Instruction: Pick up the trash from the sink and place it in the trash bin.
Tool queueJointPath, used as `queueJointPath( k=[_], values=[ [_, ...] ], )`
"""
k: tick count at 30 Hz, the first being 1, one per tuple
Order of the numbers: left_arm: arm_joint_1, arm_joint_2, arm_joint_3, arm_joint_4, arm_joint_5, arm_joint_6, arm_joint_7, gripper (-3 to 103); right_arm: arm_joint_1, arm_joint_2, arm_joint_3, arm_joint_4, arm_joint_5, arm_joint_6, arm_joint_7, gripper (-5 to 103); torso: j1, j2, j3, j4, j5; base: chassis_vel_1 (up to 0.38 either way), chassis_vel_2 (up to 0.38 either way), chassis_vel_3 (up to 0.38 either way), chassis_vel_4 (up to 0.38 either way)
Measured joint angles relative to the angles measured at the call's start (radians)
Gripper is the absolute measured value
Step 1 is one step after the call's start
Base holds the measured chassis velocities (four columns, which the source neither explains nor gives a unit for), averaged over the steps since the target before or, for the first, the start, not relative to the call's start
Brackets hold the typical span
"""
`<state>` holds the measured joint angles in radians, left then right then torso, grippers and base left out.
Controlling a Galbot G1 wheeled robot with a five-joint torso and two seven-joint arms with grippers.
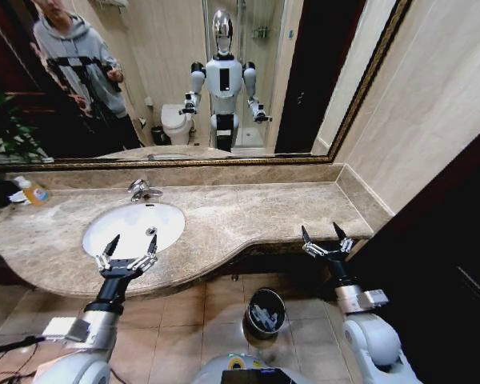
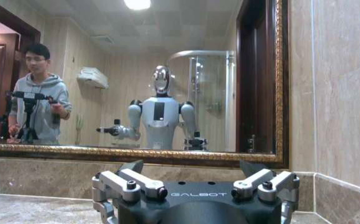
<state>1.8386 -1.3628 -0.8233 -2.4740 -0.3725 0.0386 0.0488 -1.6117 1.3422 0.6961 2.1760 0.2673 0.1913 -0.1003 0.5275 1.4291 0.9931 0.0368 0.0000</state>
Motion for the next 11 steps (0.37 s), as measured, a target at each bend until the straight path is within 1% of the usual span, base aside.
queueJointPath(
  k=[11],
  values=[
    [0.0, 0.0, 0.0, 0.0, 0.0, 0.0, 0.0, 100, 0.0, 0.0, 0.0, 0.0, 0.0, 0.0, 0.0, 100, 0.0, 0.0, 0.0, 0.0, 0.0, 0.0, 0.0, 0.0, 0.0]
  ],
)
